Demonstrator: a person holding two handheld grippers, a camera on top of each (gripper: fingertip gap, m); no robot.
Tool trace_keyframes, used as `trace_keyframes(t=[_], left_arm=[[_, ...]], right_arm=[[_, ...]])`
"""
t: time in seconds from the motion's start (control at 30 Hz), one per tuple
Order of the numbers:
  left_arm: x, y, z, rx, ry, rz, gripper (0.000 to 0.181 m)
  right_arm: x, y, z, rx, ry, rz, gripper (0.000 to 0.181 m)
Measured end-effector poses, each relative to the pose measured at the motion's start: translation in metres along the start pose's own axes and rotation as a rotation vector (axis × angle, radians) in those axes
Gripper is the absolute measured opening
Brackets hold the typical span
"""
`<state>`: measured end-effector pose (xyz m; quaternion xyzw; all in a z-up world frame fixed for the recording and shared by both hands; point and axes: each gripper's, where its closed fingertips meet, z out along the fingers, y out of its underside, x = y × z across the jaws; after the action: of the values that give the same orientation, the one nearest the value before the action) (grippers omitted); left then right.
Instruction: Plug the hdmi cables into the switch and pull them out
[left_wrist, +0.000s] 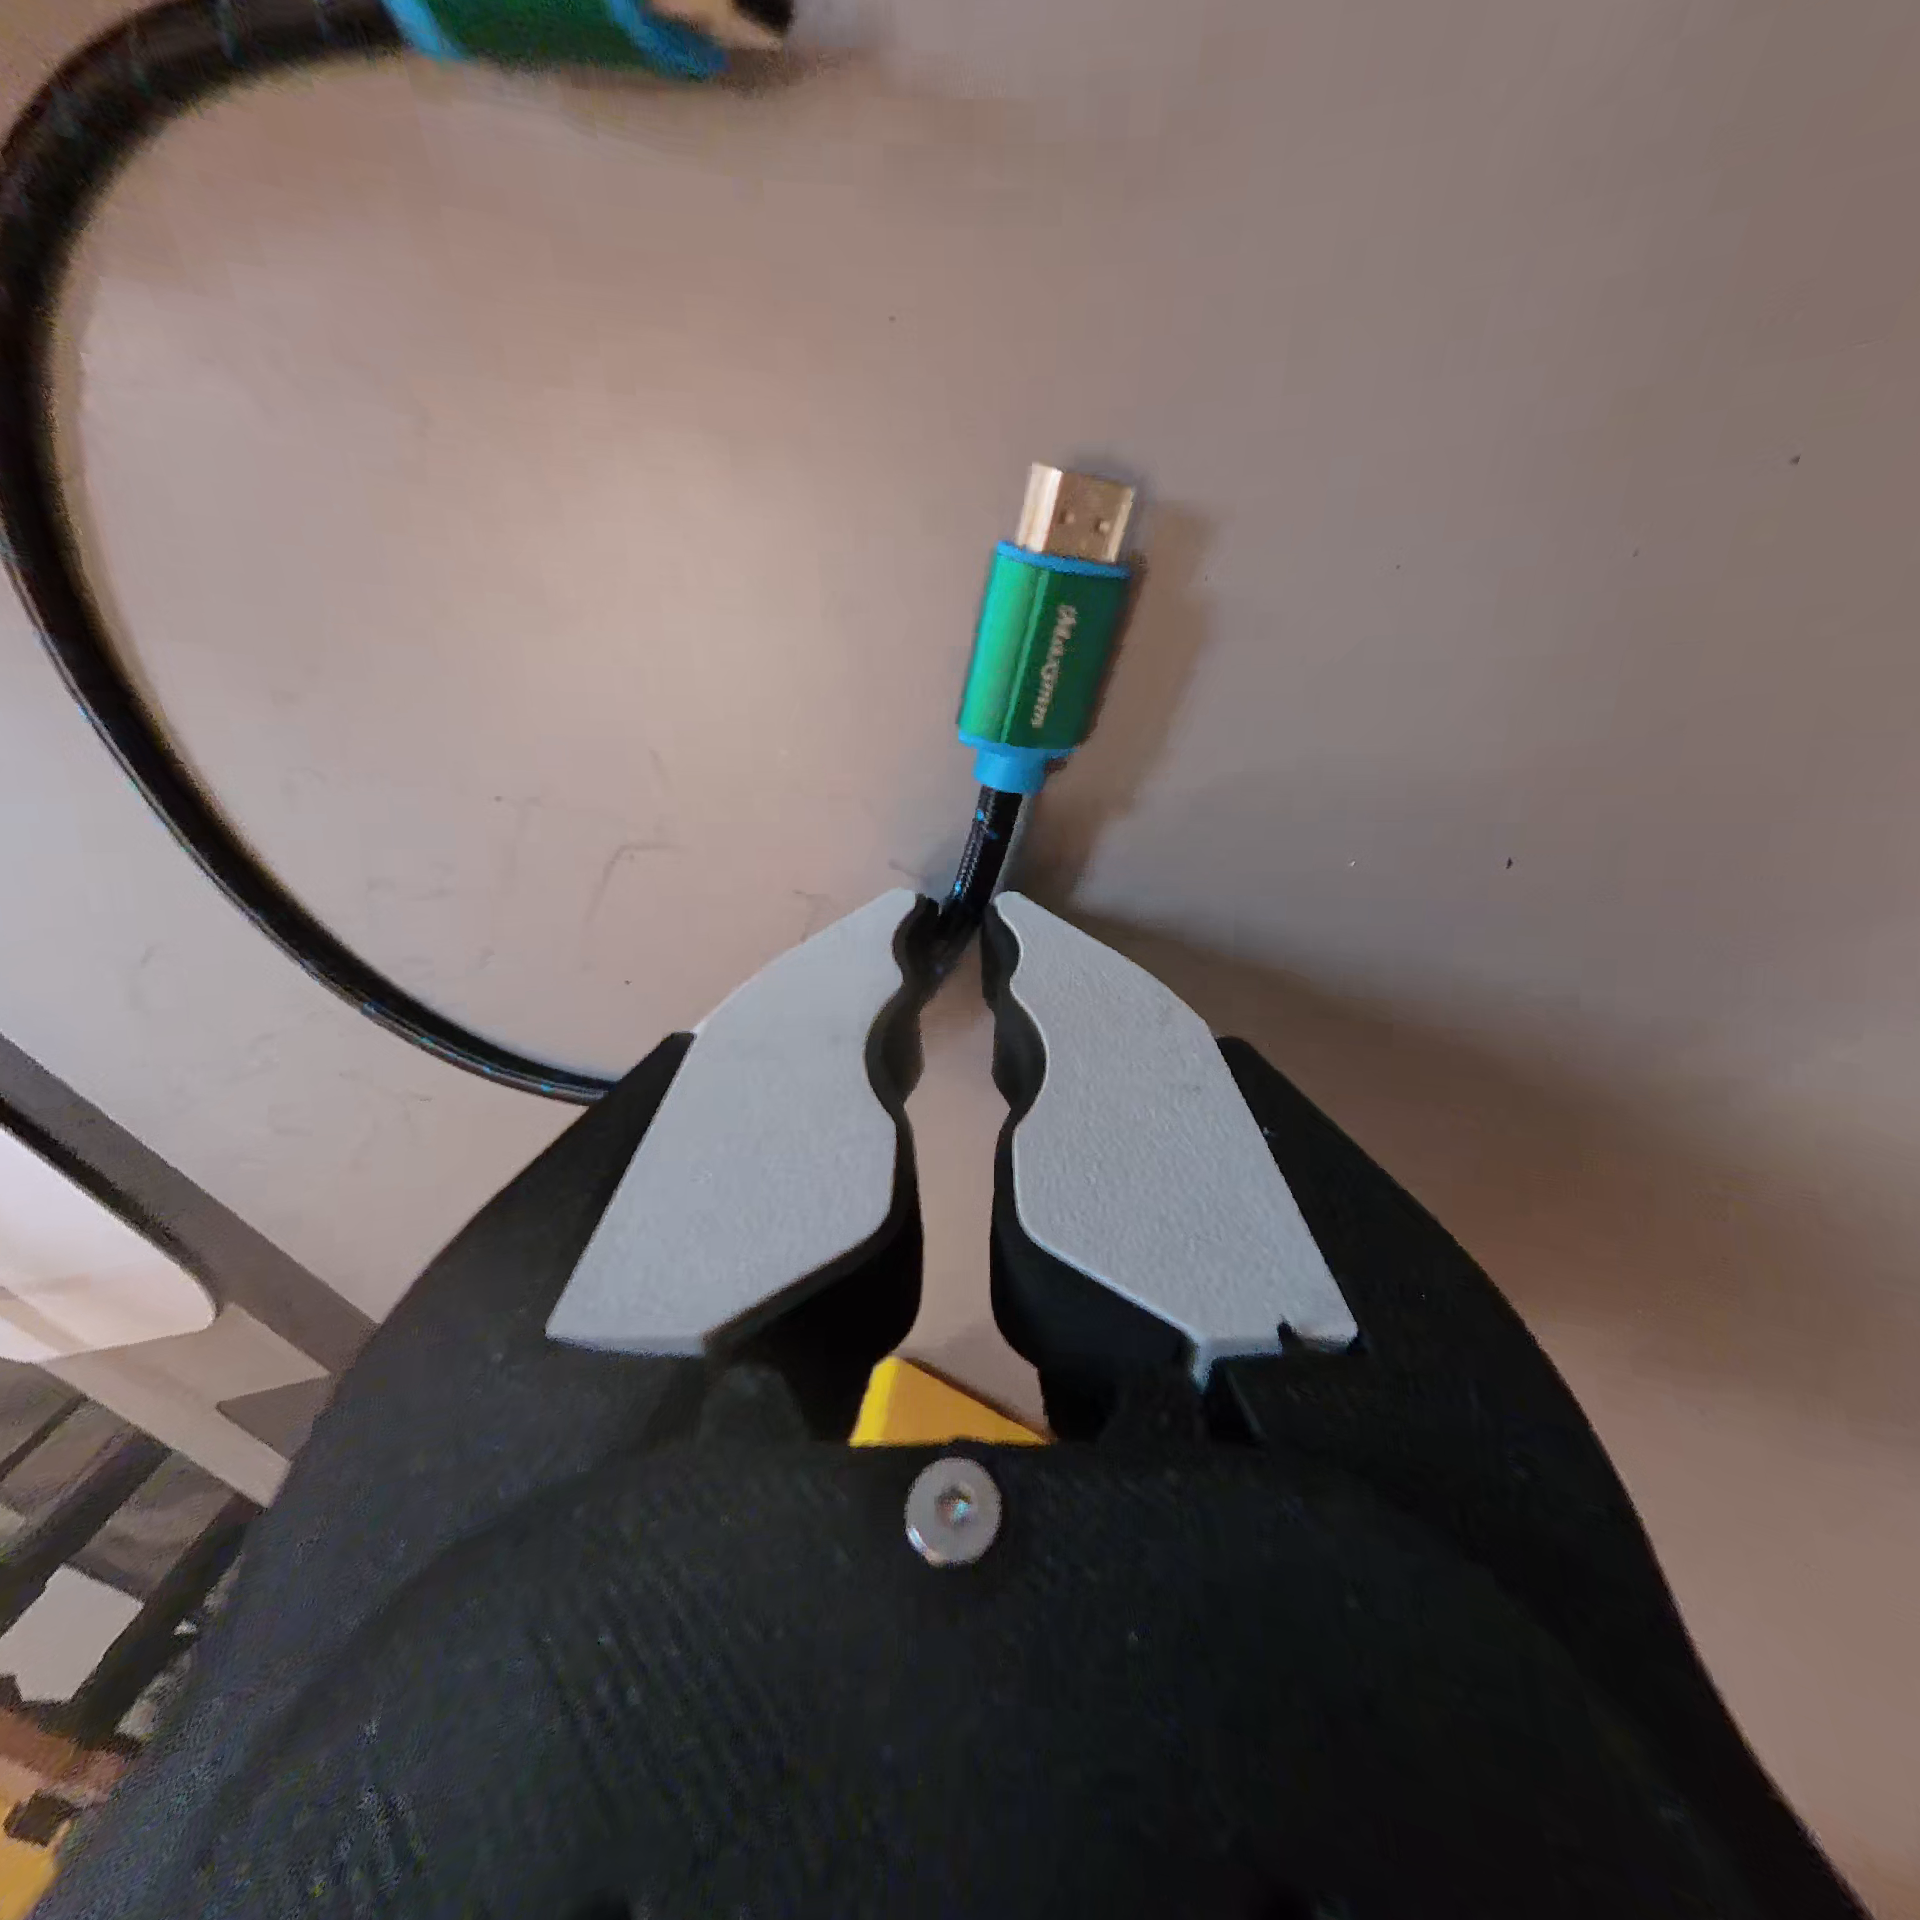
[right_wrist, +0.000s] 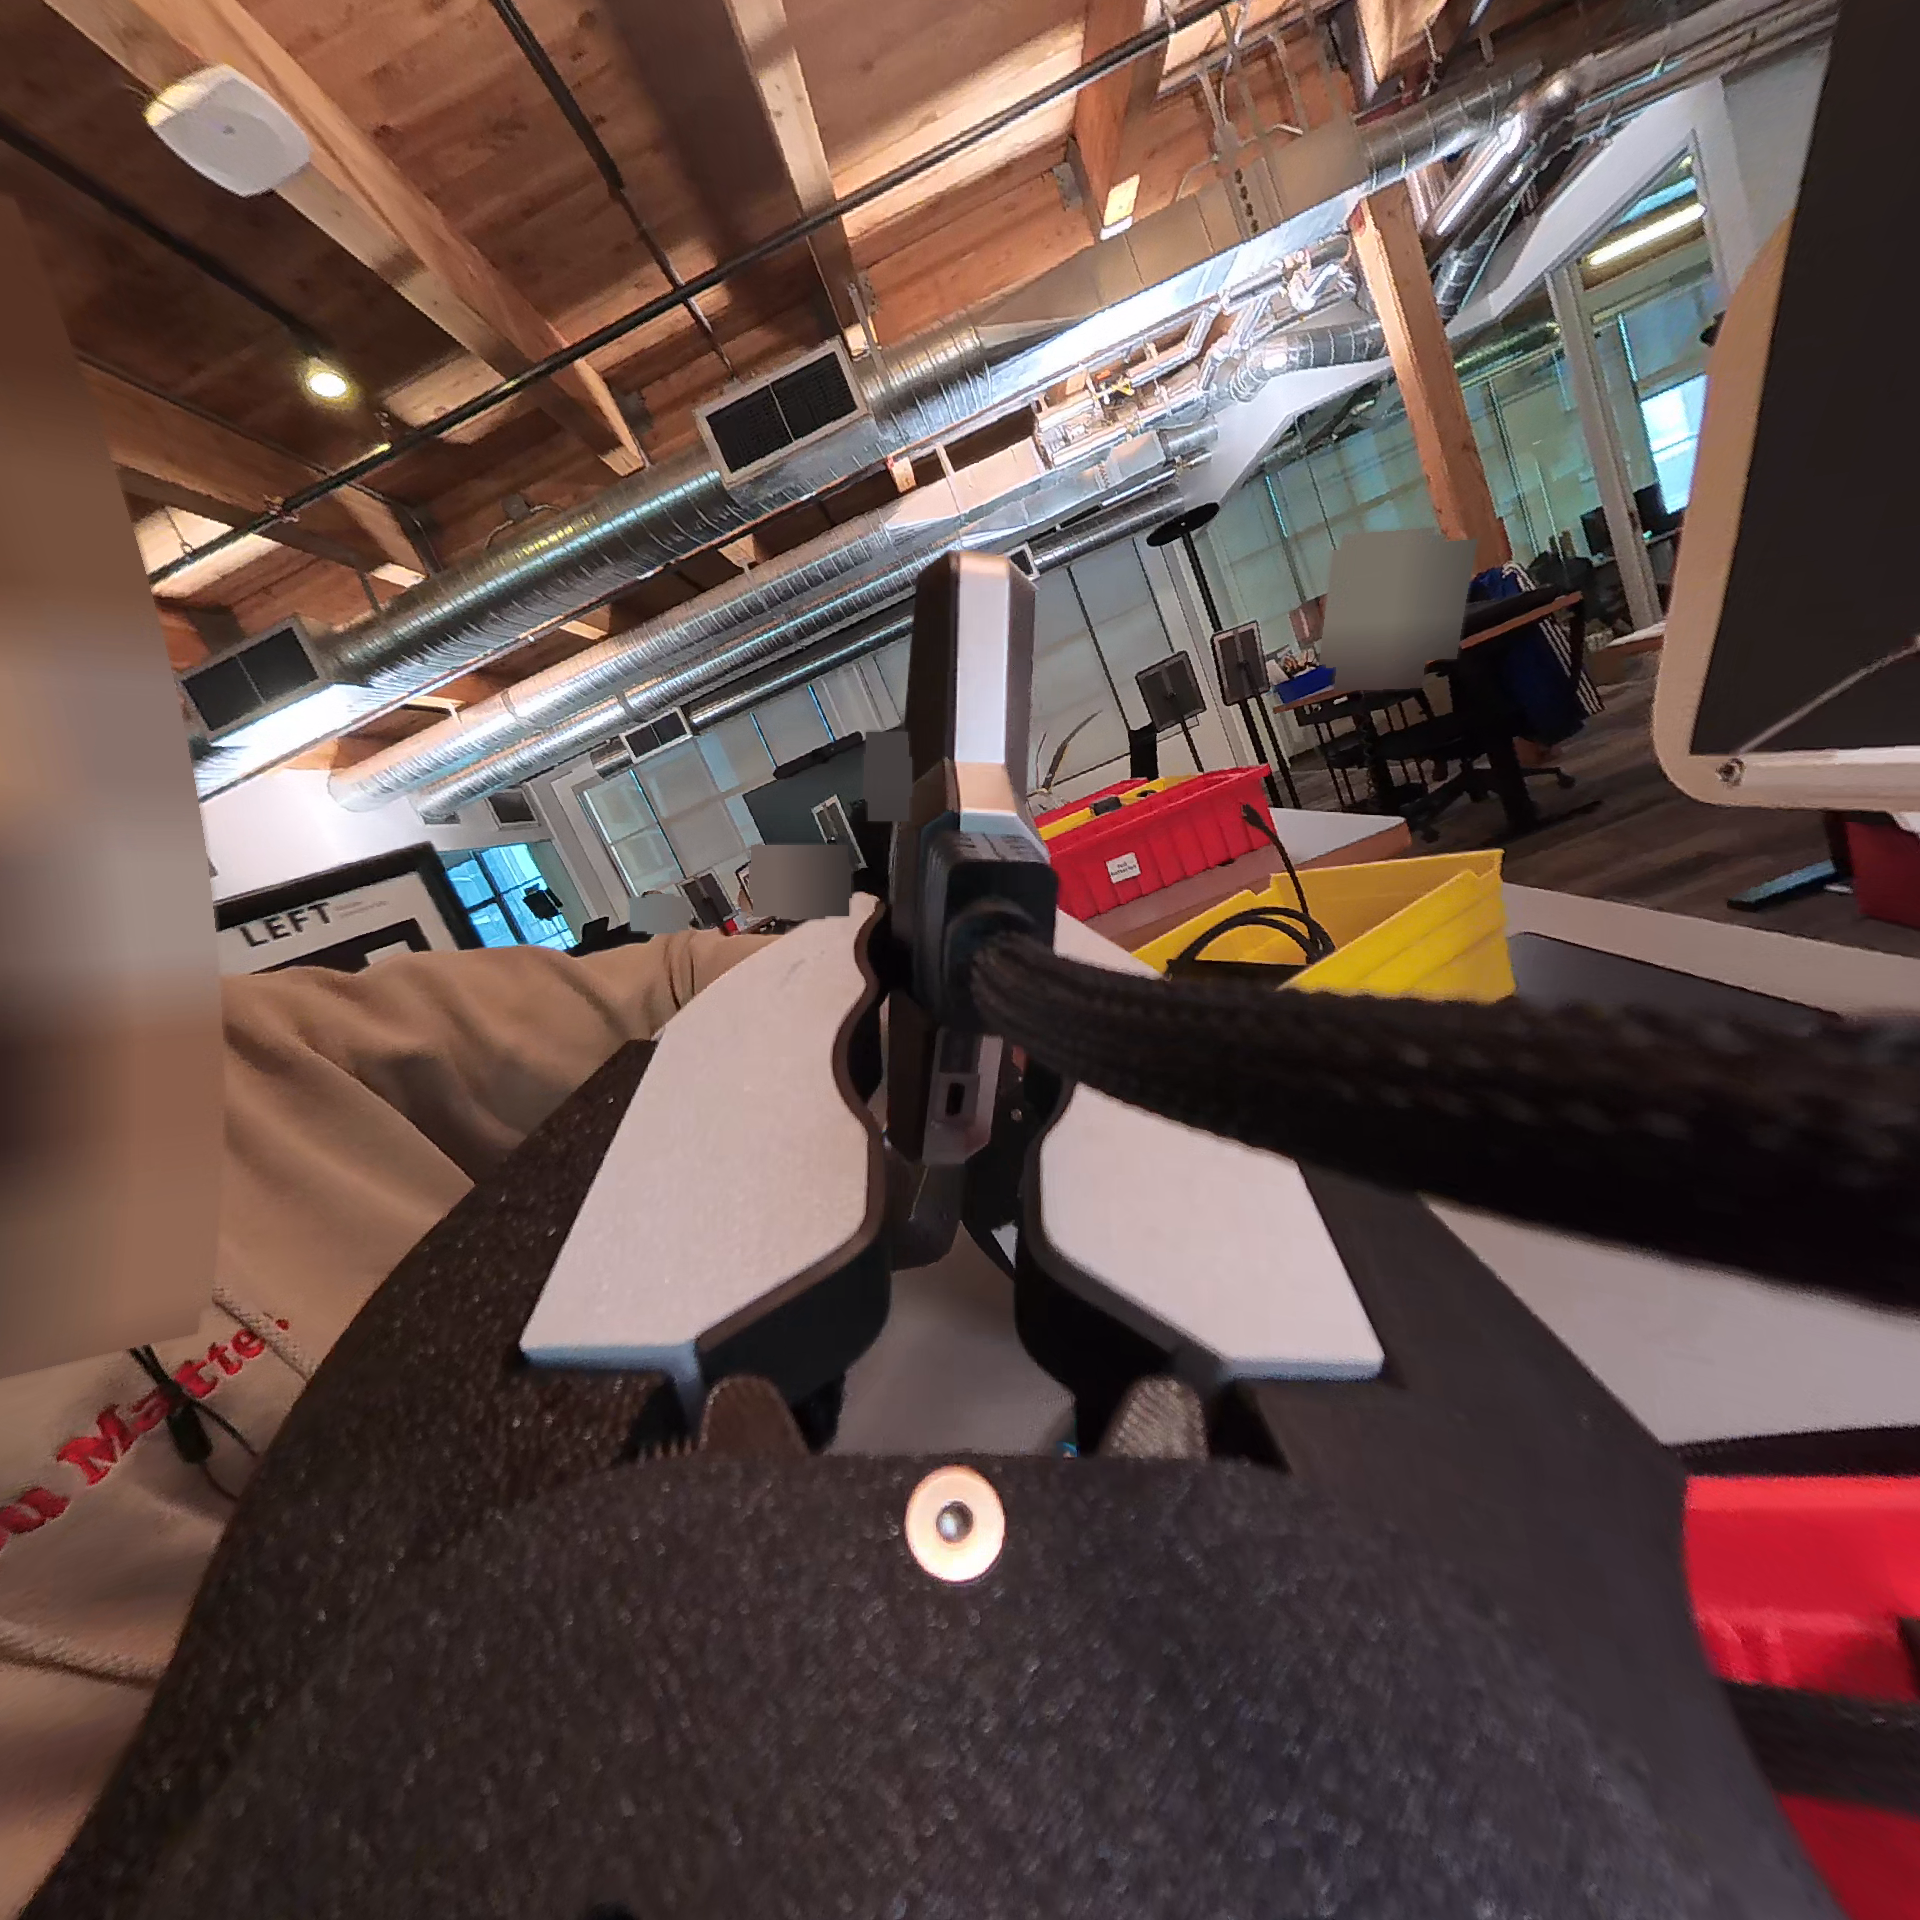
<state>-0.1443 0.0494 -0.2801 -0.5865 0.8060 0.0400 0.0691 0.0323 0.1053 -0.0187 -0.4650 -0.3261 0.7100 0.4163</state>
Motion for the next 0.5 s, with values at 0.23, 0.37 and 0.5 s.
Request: trace_keyframes(t=[0.23, 0.37, 0.5], left_arm=[[0.015, -0.004, -0.017, 0.016, -0.04, -0.094, 0.007], [0.018, -0.014, -0.052, 0.036, -0.122, -0.12, 0.007], [0.025, -0.032, -0.094, 0.077, -0.203, -0.145, 0.007]], right_arm=[[-0.02, -0.014, 0.0, 0.024, -0.034, -0.046, 0.023], [-0.028, -0.02, -0.001, 0.041, -0.052, -0.054, 0.022], [-0.037, -0.024, 0.001, 0.05, -0.068, -0.067, 0.023]])
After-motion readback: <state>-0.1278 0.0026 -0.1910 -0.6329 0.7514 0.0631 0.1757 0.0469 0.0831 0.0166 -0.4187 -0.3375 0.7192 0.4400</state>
